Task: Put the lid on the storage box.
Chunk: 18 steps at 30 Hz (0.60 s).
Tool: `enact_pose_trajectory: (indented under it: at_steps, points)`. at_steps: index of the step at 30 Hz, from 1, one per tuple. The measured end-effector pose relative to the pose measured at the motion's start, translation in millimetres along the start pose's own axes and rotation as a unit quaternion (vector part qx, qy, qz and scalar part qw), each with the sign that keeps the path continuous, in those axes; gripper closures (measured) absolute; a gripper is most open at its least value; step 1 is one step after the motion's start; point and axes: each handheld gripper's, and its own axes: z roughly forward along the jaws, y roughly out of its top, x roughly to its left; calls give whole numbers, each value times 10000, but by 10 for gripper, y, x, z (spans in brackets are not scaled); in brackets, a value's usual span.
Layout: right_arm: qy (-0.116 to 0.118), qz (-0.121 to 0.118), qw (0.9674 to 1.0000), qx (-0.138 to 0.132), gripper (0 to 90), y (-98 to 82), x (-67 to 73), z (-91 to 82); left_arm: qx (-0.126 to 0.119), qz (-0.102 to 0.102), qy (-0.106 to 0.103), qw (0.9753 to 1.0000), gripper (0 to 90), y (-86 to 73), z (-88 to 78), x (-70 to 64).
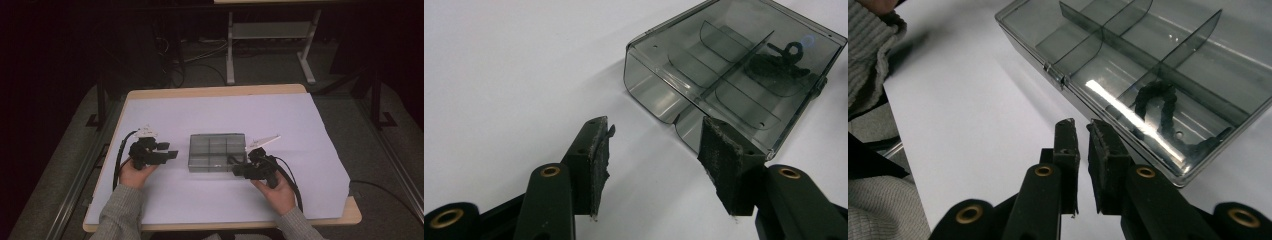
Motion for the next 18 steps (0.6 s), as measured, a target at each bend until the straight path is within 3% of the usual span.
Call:
enact_pose_trajectory:
  at_steps: [5,18]
  points:
    - [106,-47,9998,-134,775,20,-11,-83,1,11,5,10000,454,2,2,-10]
    - [93,-85,9997,-198,714,41,-74,-203,14,38,9,10000,452,-2,-6,-16]
